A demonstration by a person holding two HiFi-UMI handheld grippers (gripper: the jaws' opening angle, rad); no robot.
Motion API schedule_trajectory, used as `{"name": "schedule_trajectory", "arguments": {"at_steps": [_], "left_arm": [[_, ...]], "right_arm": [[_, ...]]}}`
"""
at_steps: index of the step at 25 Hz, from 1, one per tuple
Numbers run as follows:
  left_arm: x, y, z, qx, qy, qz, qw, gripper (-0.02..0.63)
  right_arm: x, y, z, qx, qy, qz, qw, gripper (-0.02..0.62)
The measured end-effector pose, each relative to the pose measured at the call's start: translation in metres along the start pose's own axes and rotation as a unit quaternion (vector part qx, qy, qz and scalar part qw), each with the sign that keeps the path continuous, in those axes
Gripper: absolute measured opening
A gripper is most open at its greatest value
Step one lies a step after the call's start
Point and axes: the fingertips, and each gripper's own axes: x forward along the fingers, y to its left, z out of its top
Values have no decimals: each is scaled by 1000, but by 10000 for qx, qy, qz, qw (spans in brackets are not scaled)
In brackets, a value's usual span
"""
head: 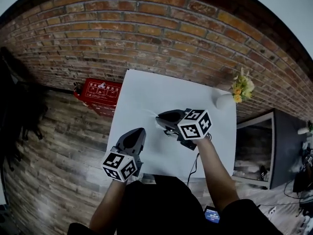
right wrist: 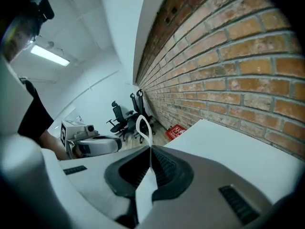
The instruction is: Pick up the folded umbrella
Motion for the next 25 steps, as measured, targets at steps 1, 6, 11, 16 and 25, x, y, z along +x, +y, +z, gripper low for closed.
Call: {"name": "schedule_trajectory", "arguments": {"at_steps": [1, 6, 11, 16, 25], "left_arm": [[5, -5, 3, 54, 14, -98, 9999, 15], [25, -30, 15, 265, 57, -527, 9982, 14], [42, -52, 18, 437, 148, -810, 9956, 14], [51, -68, 16, 561, 248, -988, 9932, 14], [51, -79, 17, 711, 317, -1064, 9913, 14]], "right_arm": [[-9, -2, 2, 82, -164, -65, 9998, 26], [-55, -12, 12, 350, -870, -380, 9949, 26], [-100, -23, 13, 438, -1267, -754, 9881, 26], [-134, -36, 11, 591, -1655, -1030, 9790, 25], [-167, -41, 6, 896, -2275, -1121, 9632, 25]]}}
